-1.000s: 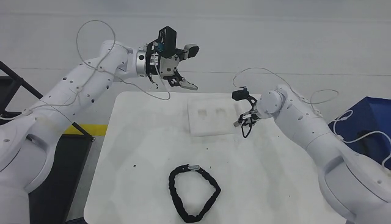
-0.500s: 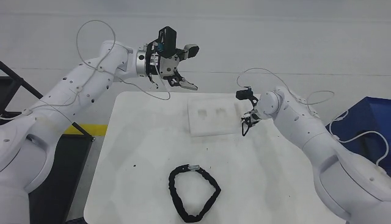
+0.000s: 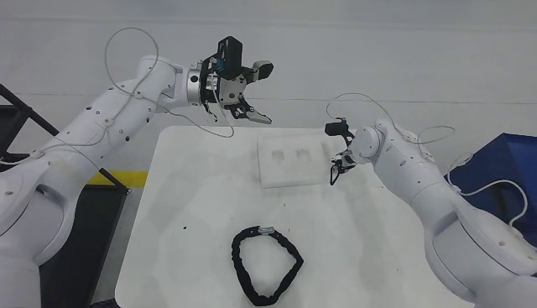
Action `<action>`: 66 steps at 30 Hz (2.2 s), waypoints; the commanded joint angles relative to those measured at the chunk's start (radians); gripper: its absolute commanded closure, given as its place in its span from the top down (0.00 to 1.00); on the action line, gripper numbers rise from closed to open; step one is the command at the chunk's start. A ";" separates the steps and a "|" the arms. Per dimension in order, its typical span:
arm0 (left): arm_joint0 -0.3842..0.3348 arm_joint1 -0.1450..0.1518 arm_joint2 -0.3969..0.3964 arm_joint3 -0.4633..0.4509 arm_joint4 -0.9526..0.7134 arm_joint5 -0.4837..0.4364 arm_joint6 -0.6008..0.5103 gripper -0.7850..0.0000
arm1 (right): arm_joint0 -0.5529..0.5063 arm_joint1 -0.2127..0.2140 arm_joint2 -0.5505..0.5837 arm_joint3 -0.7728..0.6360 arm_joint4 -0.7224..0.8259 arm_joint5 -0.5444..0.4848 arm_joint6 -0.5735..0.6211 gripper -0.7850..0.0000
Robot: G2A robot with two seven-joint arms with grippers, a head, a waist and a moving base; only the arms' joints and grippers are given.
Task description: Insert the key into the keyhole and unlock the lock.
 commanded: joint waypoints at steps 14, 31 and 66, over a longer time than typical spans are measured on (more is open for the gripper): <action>0.000 0.000 0.000 0.000 0.000 0.000 0.000 1.00 | 0.014 0.062 0.063 -0.182 -0.092 -0.012 0.037 0.00; 0.000 0.000 0.000 0.000 0.000 0.000 0.000 1.00 | -0.453 0.343 0.644 -0.996 0.066 -0.038 0.147 0.00; 0.000 0.000 0.000 0.000 0.000 0.000 0.000 1.00 | -0.855 0.410 1.059 -1.172 0.623 -0.271 0.037 0.00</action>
